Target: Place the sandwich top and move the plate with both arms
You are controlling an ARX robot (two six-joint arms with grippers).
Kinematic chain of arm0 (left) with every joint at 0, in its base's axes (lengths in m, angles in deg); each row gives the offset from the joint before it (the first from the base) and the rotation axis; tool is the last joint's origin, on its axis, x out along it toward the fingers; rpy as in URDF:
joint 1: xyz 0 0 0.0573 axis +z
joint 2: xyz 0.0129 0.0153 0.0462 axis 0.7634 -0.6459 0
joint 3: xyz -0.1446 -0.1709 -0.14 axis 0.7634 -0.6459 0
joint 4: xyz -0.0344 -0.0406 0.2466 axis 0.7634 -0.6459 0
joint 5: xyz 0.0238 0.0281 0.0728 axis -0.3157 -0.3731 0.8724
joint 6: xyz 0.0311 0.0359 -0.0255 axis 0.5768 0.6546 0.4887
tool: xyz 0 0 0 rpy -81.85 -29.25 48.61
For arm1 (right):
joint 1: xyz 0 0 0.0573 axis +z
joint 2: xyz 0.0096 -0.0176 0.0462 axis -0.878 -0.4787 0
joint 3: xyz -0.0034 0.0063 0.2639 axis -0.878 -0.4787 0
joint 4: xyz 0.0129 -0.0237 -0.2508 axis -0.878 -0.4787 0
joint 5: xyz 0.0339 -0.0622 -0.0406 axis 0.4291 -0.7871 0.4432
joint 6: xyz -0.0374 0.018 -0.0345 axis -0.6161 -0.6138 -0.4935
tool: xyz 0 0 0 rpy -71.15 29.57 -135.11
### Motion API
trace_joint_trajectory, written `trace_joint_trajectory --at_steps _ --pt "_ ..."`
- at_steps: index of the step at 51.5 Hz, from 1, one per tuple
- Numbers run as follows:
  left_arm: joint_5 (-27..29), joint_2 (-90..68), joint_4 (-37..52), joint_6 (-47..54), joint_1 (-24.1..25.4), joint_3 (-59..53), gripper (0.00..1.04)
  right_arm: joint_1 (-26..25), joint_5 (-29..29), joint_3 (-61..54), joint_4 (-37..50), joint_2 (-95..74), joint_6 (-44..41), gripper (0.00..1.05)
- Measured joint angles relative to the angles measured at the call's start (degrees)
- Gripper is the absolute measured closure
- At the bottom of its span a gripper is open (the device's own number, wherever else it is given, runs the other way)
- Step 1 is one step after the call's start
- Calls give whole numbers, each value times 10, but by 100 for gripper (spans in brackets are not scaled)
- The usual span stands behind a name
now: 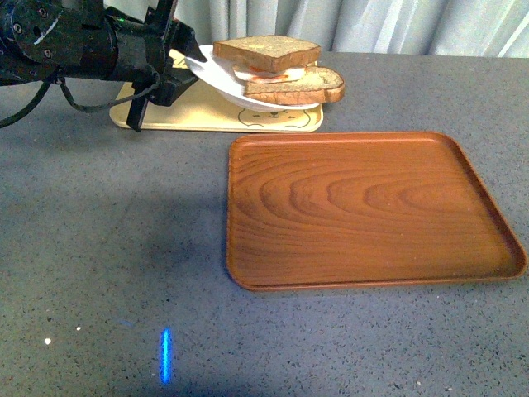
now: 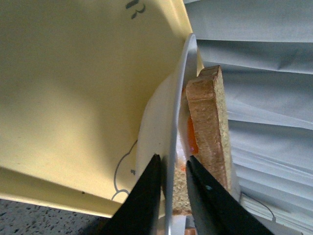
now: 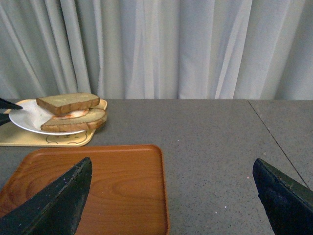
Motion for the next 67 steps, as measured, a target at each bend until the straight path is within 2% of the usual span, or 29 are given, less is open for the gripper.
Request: trace_joint_trajectory --at_steps 5,16,24,28,29,32,33,34,35,38,41,43,46,49,54,67 --pt "-14 8 26 3 12 -33 63 0 0 0 0 0 0 9" --pt "-43 51 69 16 57 -131 33 0 0 0 0 0 0 9" --pt "-82 153 113 55 109 -246 7 0 0 0 0 0 0 9" --pt "-98 217 144 78 129 -317 10 0 0 0 0 0 0 9" --pt "-84 229 159 102 131 -337 10 0 0 0 0 0 0 9" --pt "12 259 267 185 125 -402 18 0 0 0 0 0 0 9" --pt "67 273 311 242 123 -431 22 0 2 0 0 0 0 9" --pt "85 281 330 254 122 -445 24 0 1 0 0 0 0 9" --pt "116 301 362 311 121 -475 27 0 1 0 0 0 0 9" --pt "183 386 380 442 117 -556 38 0 1 0 0 0 0 9" --pt "199 509 354 551 116 -641 51 0 1 0 0 0 0 9" --pt "201 615 303 610 116 -703 61 0 1 0 0 0 0 9" --pt "201 682 260 634 116 -737 69 0 1 0 0 0 0 9" --pt "201 782 203 662 115 -771 83 0 1 0 0 0 0 9" --pt "201 862 161 676 115 -775 102 0 1 0 0 0 0 9" --pt "201 997 42 684 115 -784 103 0 1 0 0 0 0 9"
